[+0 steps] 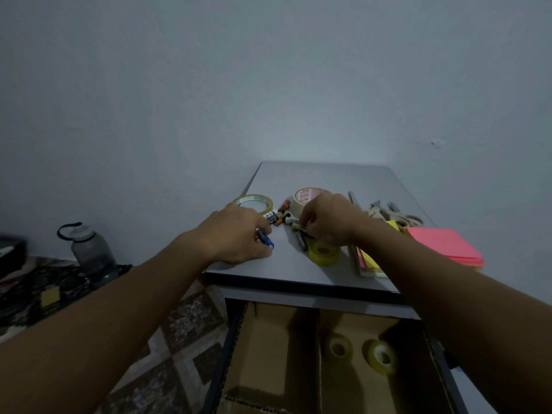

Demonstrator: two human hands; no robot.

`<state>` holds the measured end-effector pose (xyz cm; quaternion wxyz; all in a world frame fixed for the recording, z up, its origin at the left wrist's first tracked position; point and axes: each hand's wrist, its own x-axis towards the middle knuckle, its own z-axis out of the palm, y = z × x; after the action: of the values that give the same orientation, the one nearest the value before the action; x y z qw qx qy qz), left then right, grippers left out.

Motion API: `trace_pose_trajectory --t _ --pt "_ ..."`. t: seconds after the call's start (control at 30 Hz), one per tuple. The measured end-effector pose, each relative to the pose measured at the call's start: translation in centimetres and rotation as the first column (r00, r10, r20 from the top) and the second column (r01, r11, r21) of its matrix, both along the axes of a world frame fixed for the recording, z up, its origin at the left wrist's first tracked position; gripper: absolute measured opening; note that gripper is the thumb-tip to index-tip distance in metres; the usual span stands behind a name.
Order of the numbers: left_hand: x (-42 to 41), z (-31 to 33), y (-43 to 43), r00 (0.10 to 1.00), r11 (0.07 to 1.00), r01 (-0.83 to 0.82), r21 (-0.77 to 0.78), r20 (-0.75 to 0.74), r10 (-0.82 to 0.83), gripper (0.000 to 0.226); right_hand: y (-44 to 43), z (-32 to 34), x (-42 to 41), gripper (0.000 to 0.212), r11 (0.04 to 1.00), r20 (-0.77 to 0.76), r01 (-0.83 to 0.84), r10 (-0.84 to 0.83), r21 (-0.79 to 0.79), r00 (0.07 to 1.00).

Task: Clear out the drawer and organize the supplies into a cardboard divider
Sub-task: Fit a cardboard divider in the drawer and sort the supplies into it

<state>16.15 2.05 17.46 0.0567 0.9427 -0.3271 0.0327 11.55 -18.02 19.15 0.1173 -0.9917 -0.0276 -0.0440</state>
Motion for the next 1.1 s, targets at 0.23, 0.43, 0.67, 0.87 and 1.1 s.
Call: trace_pose_trajectory --t 0.23,0.43,0.67,0.87,1.1 --pt "0.2 -0.5 0.2 1.0 0.999 0.001 -0.039 0.023 0.0 0.044 -0.1 0.2 0.5 0.028 0.999 -0.094 -0.039 0.04 0.017 0.995" --pt "-0.1 -0.5 0.1 0.999 0.999 -0.006 -0.035 0.033 0.008 0.045 -0.1 0.3 0.6 0.035 0.997 -0.144 -0.072 0.077 0.041 0.987" --pt "0.0 -0.6 0.3 0.999 0.992 0.0 -0.126 -0.035 -0.004 0.045 0.5 -0.1 0.4 0.029 0.995 -0.095 -0.089 0.094 0.052 0.991" --pt "0.0 -0.8 0.4 1.0 0.993 -0.005 -0.122 -0.001 0.005 0.043 1.2 -0.4 0.4 0.044 0.998 -0.116 -0.052 0.057 0.039 0.992" --pt "-0.1 -0.6 0.1 1.0 0.992 0.004 -0.129 -0.003 -0.004 0.042 1.5 -1.8 1.0 0.025 0.998 -0.011 0.032 -0.031 0.062 0.999"
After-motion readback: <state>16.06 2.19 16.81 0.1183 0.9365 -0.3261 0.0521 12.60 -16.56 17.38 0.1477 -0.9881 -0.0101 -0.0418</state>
